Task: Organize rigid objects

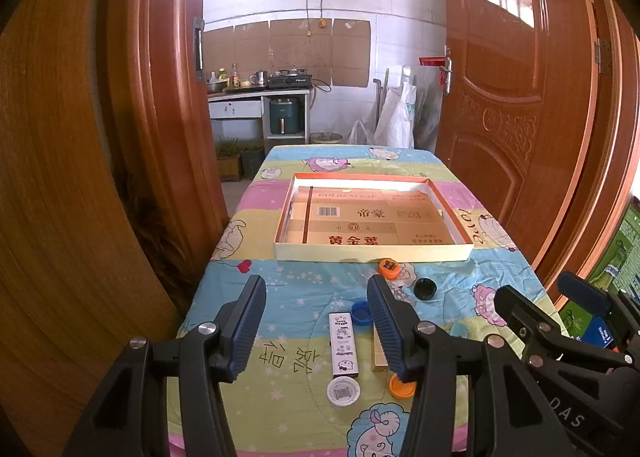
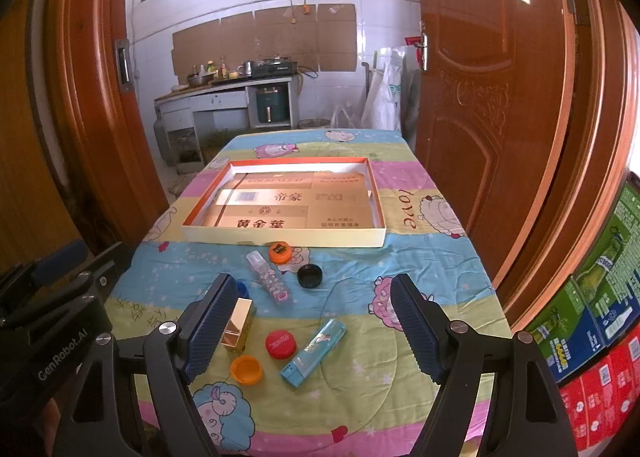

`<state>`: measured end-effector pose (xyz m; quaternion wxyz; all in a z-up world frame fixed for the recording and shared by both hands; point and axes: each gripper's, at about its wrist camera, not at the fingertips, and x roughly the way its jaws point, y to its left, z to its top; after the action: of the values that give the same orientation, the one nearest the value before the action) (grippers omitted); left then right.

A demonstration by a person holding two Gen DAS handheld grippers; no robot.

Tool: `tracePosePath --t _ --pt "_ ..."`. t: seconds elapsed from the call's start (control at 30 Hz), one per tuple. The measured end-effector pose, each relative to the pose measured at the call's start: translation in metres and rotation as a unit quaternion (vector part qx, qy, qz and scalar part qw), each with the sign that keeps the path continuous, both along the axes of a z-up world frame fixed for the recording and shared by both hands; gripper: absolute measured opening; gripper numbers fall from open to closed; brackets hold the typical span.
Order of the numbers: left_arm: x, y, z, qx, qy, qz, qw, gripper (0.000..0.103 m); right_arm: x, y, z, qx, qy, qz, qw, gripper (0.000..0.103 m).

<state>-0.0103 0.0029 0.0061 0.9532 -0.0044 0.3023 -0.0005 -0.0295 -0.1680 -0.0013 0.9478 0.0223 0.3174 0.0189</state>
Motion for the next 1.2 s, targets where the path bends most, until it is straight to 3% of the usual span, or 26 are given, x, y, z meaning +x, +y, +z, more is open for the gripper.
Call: tracePosePath --t 1.2 --pt "0.006 0.003 -0.015 0.003 0.020 -0.002 0.9998 0.053 0.007 -0.008 -0.011 0.004 0.012 -0.008 1.000 0.081"
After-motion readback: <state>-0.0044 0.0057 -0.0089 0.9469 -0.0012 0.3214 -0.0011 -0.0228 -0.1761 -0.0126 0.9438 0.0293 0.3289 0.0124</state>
